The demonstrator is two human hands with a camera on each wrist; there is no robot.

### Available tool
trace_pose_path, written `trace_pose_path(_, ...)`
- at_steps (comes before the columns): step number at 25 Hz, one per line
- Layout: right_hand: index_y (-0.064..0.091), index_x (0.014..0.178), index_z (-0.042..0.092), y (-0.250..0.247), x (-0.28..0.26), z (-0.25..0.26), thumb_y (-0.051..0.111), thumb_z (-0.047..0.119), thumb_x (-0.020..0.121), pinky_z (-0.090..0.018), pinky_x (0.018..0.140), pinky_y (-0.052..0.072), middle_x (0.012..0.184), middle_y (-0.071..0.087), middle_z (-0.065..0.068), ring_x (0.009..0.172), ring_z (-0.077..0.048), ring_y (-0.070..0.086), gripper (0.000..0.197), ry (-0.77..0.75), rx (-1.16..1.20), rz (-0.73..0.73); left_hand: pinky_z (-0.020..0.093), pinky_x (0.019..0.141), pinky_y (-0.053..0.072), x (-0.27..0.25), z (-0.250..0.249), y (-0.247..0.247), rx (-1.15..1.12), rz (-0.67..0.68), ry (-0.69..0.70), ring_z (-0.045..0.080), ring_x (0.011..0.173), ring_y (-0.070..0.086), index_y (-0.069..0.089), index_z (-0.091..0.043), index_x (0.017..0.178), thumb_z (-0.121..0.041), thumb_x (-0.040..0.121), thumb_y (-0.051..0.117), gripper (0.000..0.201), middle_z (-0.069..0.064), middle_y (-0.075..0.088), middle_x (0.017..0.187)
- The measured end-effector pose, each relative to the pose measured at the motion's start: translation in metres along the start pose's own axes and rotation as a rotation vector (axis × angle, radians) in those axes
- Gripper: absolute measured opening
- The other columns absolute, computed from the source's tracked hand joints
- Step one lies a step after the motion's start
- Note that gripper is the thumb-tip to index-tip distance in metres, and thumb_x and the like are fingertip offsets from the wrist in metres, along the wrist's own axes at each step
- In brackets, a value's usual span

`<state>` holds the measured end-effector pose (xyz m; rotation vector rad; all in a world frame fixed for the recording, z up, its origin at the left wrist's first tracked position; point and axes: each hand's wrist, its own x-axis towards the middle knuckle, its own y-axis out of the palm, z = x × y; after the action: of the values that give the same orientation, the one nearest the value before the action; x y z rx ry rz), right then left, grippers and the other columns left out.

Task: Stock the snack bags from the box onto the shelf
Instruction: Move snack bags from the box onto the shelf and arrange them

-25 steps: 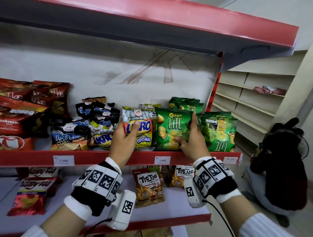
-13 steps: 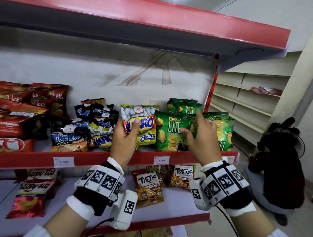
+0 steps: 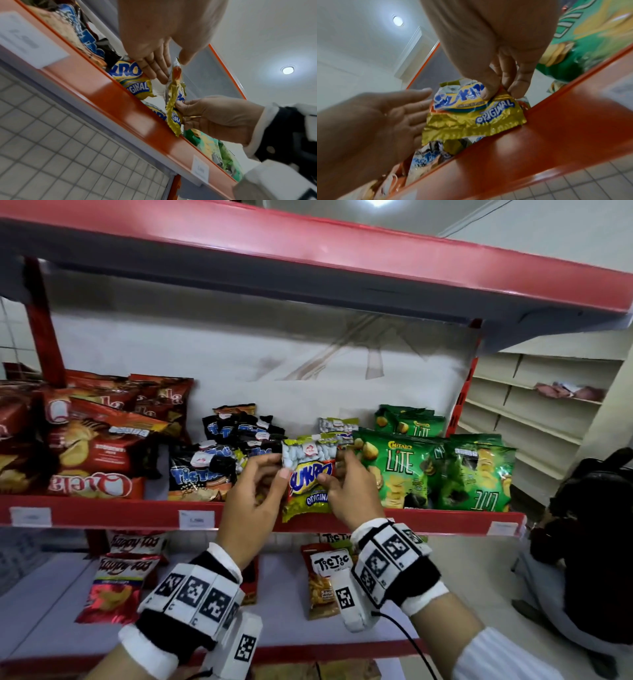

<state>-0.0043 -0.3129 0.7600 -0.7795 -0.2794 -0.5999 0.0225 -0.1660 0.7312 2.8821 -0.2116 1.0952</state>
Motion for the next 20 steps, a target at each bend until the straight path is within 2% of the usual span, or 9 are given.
trace_pose_path(3,0.048,0.113,0.006,0.016,0.003,0.007,0.063,0.014,0.088,-0.027,0.062,0.032,0.096,0.065,-0.016,0.095,-0.033,0.06,0.03,0.051,-0.112,-0.058,0.013,0.074,0.05,-0.003,0.006,-0.01,0.148,-0.07,0.093,0.002,0.085,0.059,0.06,-0.02,0.102,-0.008,0.09,0.06,0.017,-0.001,0.059,0.099)
trace_pose_path(6,0.046,0.115,0.003,0.023,0.007,0.01,0.061,0.012,0.088,-0.03,0.064,0.034,0.099,0.064,-0.019,0.096,-0.037,0.061,0.032,0.066,-0.251,-0.078,0.016,0.08,0.047,-0.004,0.018,-0.02,0.288,-0.129,0.081,0.001,0.083,0.053,0.059,-0.017,0.099,-0.003,0.086,0.063,0.02,0.002,0.048,0.102)
trace_pose_path(7,0.045,0.117,0.003,0.023,0.01,0.011,0.06,0.012,0.088,-0.03,0.064,0.034,0.1,0.064,-0.019,0.097,-0.038,0.06,0.034,0.072,-0.285,-0.091,0.023,0.085,0.047,-0.004,0.022,-0.022,0.324,-0.109,0.055,0.002,0.086,0.052,0.059,-0.016,0.101,-0.003,0.086,0.064,0.021,0.002,0.048,0.103)
trace_pose_path(9,0.04,0.124,0.0,0.02,0.016,0.012,0.057,0.011,0.089,-0.031,0.066,0.036,0.103,0.064,-0.02,0.1,-0.037,0.06,0.041,0.086,-0.321,-0.128,0.038,0.096,0.044,-0.004,0.03,-0.024,0.409,-0.013,0.007,0.013,0.102,0.054,0.057,-0.013,0.111,-0.005,0.086,0.063,0.026,0.003,0.052,0.111)
trace_pose_path(11,0.035,0.129,-0.005,0.019,0.022,0.014,0.051,0.007,0.09,-0.034,0.07,0.043,0.106,0.064,-0.022,0.104,-0.037,0.059,0.044,0.085,-0.368,-0.138,0.045,0.104,0.035,-0.004,0.034,-0.022,0.521,0.095,0.001,0.019,0.119,0.048,0.053,-0.016,0.125,-0.013,0.089,0.061,0.037,0.002,0.052,0.126)
trace_pose_path(14,0.033,0.13,-0.005,0.024,0.022,0.017,0.043,0.004,0.094,-0.038,0.075,0.048,0.111,0.063,-0.021,0.108,-0.036,0.058,0.038,0.076,-0.443,-0.099,0.037,0.108,0.019,-0.004,0.035,-0.014,0.702,0.181,-0.006,0.016,0.133,0.035,0.042,-0.026,0.14,-0.031,0.095,0.05,0.046,-0.005,0.041,0.143)
trace_pose_path(16,0.032,0.132,0.0,0.024,0.019,0.018,0.045,0.007,0.094,-0.038,0.075,0.046,0.114,0.059,-0.021,0.107,-0.039,0.058,0.041,0.087,-0.372,-0.077,0.032,0.108,0.013,-0.004,0.037,-0.01,0.749,0.219,-0.013,0.013,0.138,0.027,0.033,-0.032,0.145,-0.039,0.098,0.041,0.049,-0.007,0.033,0.15)
trace_pose_path(18,0.025,0.141,0.011,0.021,0.014,0.016,0.041,0.019,0.097,-0.038,0.077,0.044,0.122,0.053,-0.021,0.109,-0.04,0.056,0.047,0.048,-0.229,-0.065,0.032,0.11,0.011,-0.005,0.041,-0.008,0.794,0.255,-0.009,0.01,0.141,0.02,0.026,-0.035,0.148,-0.045,0.098,0.031,0.051,-0.008,0.026,0.154)
trace_pose_path(20,0.026,0.145,0.025,0.022,0.007,0.012,0.031,0.036,0.1,-0.042,0.092,0.041,0.139,0.042,-0.017,0.123,-0.037,0.045,0.047,-0.033,-0.188,0.001,0.032,0.111,0.008,-0.005,0.044,-0.006,0.872,0.3,0.0,0.004,0.143,0.015,0.019,-0.038,0.149,-0.049,0.097,0.022,0.053,-0.012,0.02,0.157)
